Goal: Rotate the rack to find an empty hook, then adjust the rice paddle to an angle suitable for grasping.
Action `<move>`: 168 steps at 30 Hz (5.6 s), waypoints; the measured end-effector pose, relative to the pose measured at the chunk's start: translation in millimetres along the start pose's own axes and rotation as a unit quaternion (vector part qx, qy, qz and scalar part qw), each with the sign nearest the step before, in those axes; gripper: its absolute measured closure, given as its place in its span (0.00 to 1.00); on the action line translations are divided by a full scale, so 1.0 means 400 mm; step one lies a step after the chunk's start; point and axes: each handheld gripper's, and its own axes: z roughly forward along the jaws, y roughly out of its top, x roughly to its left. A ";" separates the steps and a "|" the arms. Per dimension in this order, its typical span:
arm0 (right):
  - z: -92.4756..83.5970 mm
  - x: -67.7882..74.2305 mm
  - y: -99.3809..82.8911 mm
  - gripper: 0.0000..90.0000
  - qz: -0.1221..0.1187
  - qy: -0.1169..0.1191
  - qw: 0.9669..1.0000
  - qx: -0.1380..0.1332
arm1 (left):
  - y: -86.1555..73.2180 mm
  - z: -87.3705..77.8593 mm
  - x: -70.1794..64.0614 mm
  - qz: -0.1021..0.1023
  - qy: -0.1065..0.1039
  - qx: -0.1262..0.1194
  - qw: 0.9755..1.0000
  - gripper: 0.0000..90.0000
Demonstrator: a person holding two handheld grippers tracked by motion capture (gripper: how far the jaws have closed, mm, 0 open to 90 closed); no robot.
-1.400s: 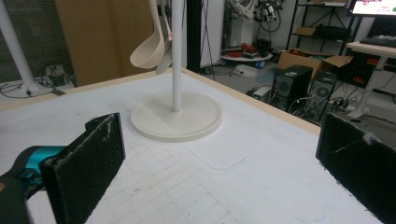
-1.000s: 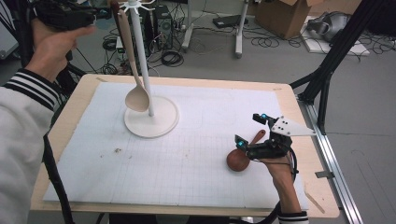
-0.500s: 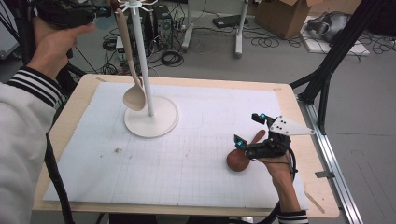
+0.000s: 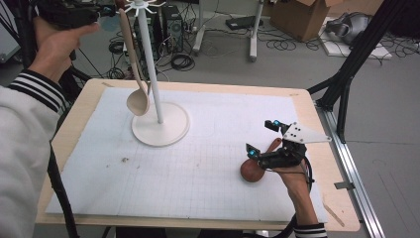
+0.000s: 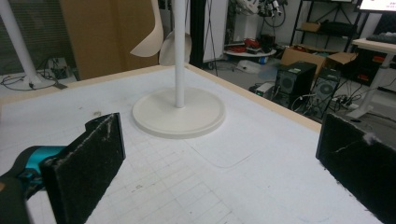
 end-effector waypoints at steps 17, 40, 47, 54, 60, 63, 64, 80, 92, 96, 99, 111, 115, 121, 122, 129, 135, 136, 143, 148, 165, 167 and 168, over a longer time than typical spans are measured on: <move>-0.002 0.002 0.002 0.00 -0.002 -0.005 1.000 -0.001 | -0.037 -0.057 -0.002 0.023 -0.009 -0.013 1.000 0.87; -0.007 -0.003 -0.005 0.00 -0.005 -0.006 1.000 0.011 | -0.303 -0.186 -0.088 0.044 -0.083 0.004 0.996 0.06; -0.013 0.003 -0.007 0.00 -0.005 -0.006 1.000 0.010 | -0.379 -0.219 -0.114 0.033 -0.109 -0.004 0.994 0.02; -0.021 0.007 -0.016 0.00 -0.008 -0.010 1.000 0.009 | -0.482 -0.256 -0.148 0.034 -0.130 -0.026 0.991 0.02; -0.031 0.012 -0.019 0.00 -0.008 -0.013 1.000 0.007 | -0.564 -0.258 -0.176 0.027 -0.154 -0.024 0.987 0.02; -0.033 0.014 -0.019 0.00 -0.010 -0.016 1.000 0.003 | -0.592 -0.246 -0.195 0.025 -0.164 -0.017 0.986 0.02; -0.034 0.016 -0.019 0.00 -0.008 -0.016 1.000 0.003 | -0.599 -0.242 -0.200 0.024 -0.169 -0.015 0.985 0.02; -0.031 0.027 -0.026 0.00 -0.014 -0.023 1.000 -0.012 | -0.690 -0.231 -0.238 0.002 -0.193 -0.030 0.981 0.02; -0.042 0.035 -0.030 0.00 -0.008 -0.029 0.999 -0.023 | -0.689 -0.222 -0.239 0.001 -0.193 -0.035 0.981 0.02; -0.042 0.037 -0.031 0.00 -0.012 -0.026 0.999 -0.020 | -0.691 -0.225 -0.231 -0.001 -0.188 -0.036 0.982 0.02; -0.042 0.040 -0.032 0.00 -0.011 -0.024 0.999 -0.019 | -0.693 -0.229 -0.225 -0.004 -0.184 -0.037 0.982 0.02; -0.046 0.030 -0.042 0.06 -0.008 0.017 1.000 0.014 | -0.701 -0.238 -0.212 -0.009 -0.174 -0.034 0.984 0.02; -0.052 0.017 -0.045 0.07 -0.016 0.025 0.999 0.039 | -0.703 -0.240 -0.206 -0.011 -0.172 -0.034 0.985 0.02; -0.086 -0.006 -0.049 0.27 -0.011 0.030 0.998 0.060 | -0.707 -0.229 -0.218 -0.009 -0.177 -0.026 0.984 0.02; -0.091 -0.011 -0.049 0.33 -0.013 0.033 0.997 0.063 | -0.707 -0.228 -0.218 -0.008 -0.177 -0.025 0.984 0.02; -0.117 -0.042 -0.051 0.61 0.006 0.038 0.997 0.074 | -0.705 -0.232 -0.217 -0.008 -0.177 -0.027 0.984 0.02; -0.111 -0.050 -0.058 0.84 -0.004 0.039 0.993 0.114 | -0.707 -0.229 -0.218 -0.010 -0.177 -0.026 0.984 0.02; -0.111 -0.050 -0.058 0.87 -0.007 0.039 0.992 0.119 | -0.707 -0.228 -0.219 -0.009 -0.177 -0.026 0.984 0.02; -0.106 -0.063 -0.064 1.00 -0.015 0.038 0.987 0.154 | -0.707 -0.227 -0.220 -0.009 -0.176 -0.024 0.984 0.02; -0.105 -0.064 -0.067 1.00 -0.020 0.037 0.986 0.164 | -0.707 -0.228 -0.218 -0.010 -0.174 -0.025 0.984 0.02; -0.090 -0.095 -0.077 1.00 -0.009 -0.006 0.982 0.191 | -0.706 -0.228 -0.220 -0.011 -0.175 -0.026 0.984 0.02; -0.089 -0.098 -0.083 1.00 -0.005 -0.008 0.980 0.197 | -0.707 -0.225 -0.222 -0.010 -0.177 -0.024 0.984 0.02; -0.086 -0.102 -0.086 1.00 -0.006 -0.011 0.980 0.201 | -0.708 -0.223 -0.223 -0.012 -0.177 -0.024 0.984 0.02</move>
